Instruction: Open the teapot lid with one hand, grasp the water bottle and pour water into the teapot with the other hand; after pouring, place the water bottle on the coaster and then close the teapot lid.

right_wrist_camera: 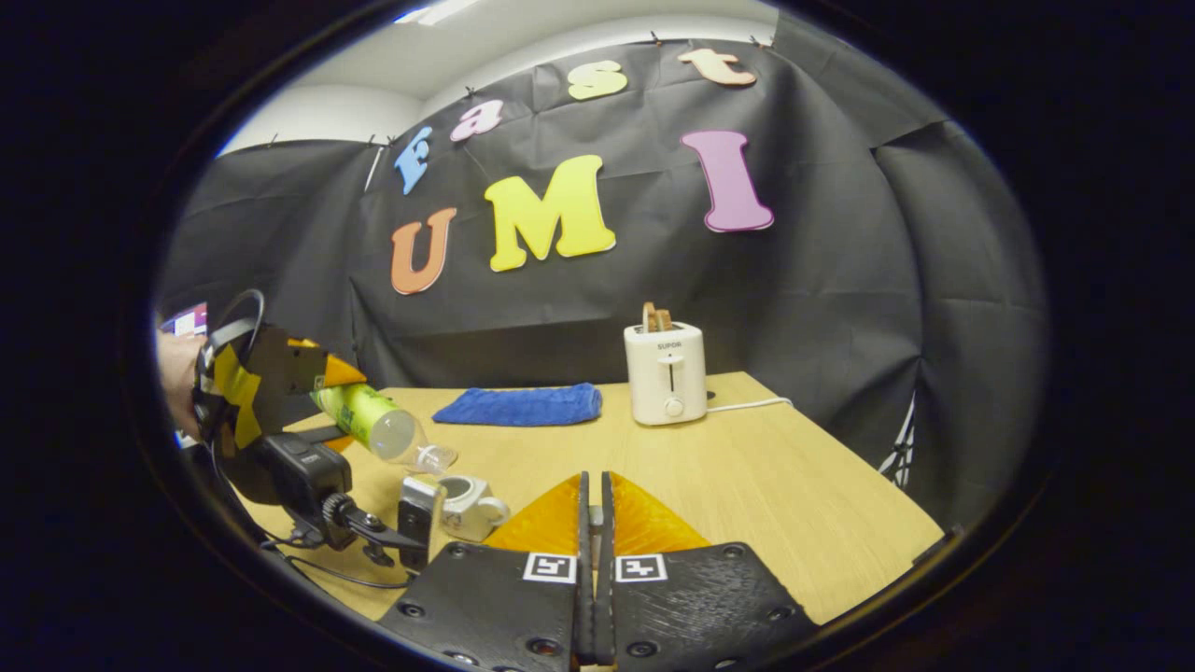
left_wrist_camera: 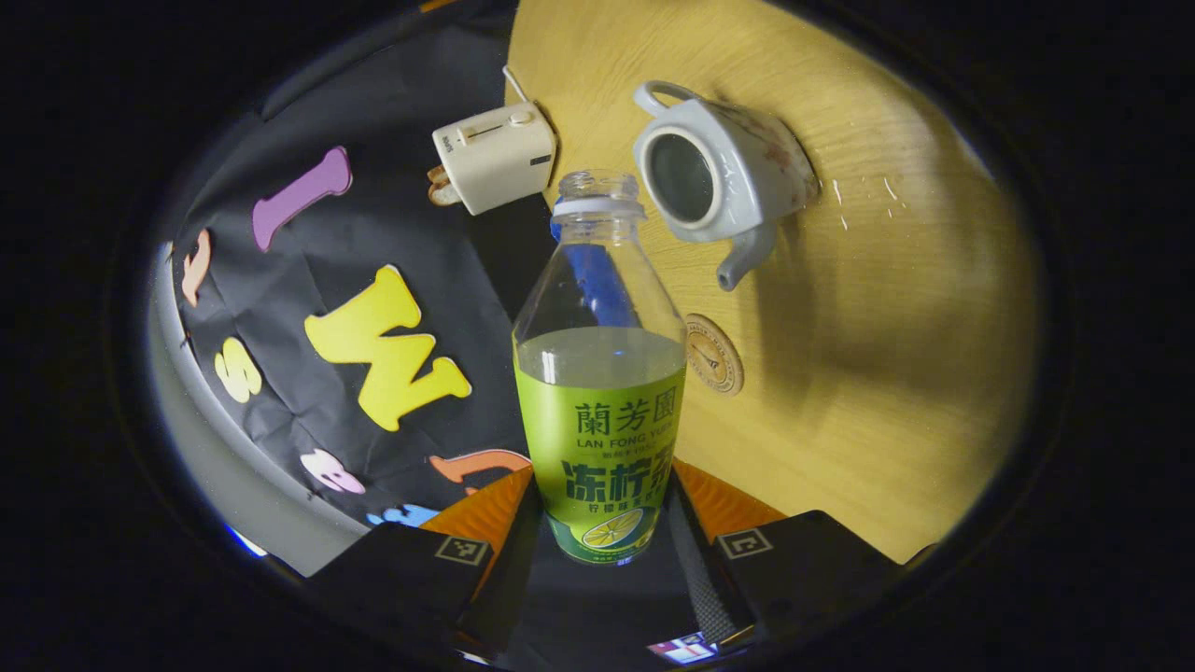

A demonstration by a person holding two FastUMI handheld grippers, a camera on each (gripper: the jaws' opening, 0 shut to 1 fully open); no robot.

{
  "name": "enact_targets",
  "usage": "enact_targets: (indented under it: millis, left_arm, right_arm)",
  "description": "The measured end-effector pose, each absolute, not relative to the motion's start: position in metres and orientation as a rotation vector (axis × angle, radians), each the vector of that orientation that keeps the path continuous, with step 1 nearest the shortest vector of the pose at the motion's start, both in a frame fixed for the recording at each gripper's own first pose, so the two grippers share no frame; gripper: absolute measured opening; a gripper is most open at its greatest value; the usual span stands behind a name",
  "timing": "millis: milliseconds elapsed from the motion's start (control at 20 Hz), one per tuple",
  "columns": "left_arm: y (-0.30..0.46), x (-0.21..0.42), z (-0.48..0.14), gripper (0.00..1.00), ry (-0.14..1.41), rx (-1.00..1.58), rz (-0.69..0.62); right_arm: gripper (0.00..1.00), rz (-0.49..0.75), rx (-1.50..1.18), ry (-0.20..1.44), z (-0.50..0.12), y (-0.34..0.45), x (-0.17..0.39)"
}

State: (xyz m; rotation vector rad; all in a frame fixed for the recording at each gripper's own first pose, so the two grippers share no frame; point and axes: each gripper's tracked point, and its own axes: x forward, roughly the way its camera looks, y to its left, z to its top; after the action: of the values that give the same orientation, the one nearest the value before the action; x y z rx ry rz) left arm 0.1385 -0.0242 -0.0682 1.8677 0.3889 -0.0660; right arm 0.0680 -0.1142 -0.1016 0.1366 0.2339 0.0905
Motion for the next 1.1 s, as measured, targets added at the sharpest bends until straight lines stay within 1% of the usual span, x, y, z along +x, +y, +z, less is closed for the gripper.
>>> enact_targets:
  millis: [50,100,150,200,300,350,400,650,800,1100]
  left_arm:
    - [-0.019,0.136,-0.081,0.74,0.414,1.756,-0.086]
    - [-0.014,0.129,-0.093,0.69,0.438,1.648,-0.103]
    - [-0.009,0.124,-0.101,0.69,0.453,1.562,-0.115]
    - [-0.006,0.12,-0.105,0.74,0.464,1.488,-0.115]
    - [-0.001,0.112,-0.112,0.74,0.471,1.305,-0.123]
    - [0.001,0.107,-0.117,0.7,0.479,1.198,-0.131]
    - [0.001,0.104,-0.12,0.74,0.474,1.095,-0.134]
    - [-0.009,0.107,-0.088,0.74,0.298,0.605,-0.089]
    - [-0.019,0.122,-0.068,0.74,0.235,0.33,-0.118]
    - [-0.031,0.151,-0.045,0.75,0.134,0.108,-0.157]
  right_arm:
    - [0.0,0.09,0.133,0.234,-0.1,-0.113,0.068]
    - [0.01,0.089,0.129,0.233,-0.098,-0.112,0.067]
    - [0.01,0.087,0.122,0.233,-0.096,-0.112,0.066]
    - [0.01,0.085,0.114,0.231,-0.093,-0.111,0.066]
    - [0.0,0.082,0.106,0.232,-0.089,-0.108,0.066]
    - [0.0,0.081,0.106,0.234,-0.089,-0.107,0.066]
    - [0.0,0.081,0.107,0.236,-0.087,-0.105,0.066]
    - [0.01,0.083,0.114,0.239,-0.083,-0.09,0.07]
    - [0.01,0.078,0.122,0.229,-0.079,-0.082,0.066]
    - [0.01,0.066,0.116,0.223,-0.077,-0.078,0.064]
